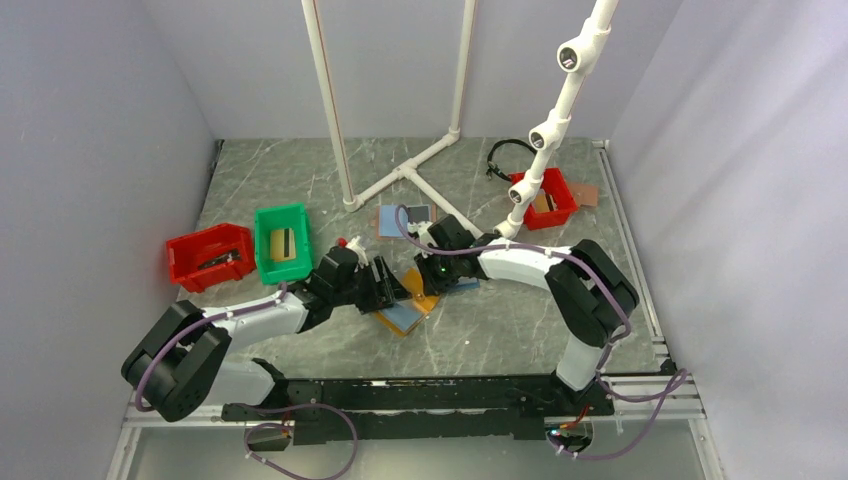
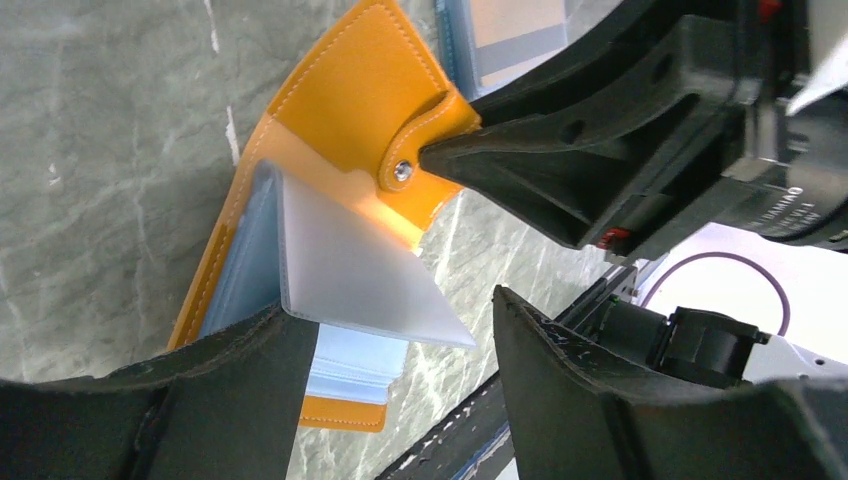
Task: Take the credit cards out of the card holder
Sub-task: Open the card holder at the center of the board.
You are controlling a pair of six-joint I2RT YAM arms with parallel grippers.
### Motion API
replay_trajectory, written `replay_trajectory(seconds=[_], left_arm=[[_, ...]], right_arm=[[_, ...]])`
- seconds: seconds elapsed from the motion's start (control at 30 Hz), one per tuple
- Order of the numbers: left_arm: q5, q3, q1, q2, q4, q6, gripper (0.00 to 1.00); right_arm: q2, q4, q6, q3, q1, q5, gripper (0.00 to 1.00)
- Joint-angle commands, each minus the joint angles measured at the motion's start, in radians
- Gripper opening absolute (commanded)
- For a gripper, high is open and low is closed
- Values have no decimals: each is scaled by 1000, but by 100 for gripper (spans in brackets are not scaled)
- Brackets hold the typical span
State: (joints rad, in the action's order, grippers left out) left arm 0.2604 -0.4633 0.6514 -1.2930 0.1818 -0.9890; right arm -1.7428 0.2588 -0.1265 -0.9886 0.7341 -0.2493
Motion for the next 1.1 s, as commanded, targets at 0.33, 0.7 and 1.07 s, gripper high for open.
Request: replay_trajectory(seconds=[0.33, 0.7, 1.07], left_arm=[[33, 2, 1, -42, 122, 1, 9], [-31, -24, 1, -39, -29, 21, 0], [22, -76, 0, -125, 17, 37, 4]], right_arm=[[6, 92, 44, -45, 36, -263, 34], [172, 149, 301, -92, 23, -74, 67], [166, 180, 379, -82, 62, -461, 44]])
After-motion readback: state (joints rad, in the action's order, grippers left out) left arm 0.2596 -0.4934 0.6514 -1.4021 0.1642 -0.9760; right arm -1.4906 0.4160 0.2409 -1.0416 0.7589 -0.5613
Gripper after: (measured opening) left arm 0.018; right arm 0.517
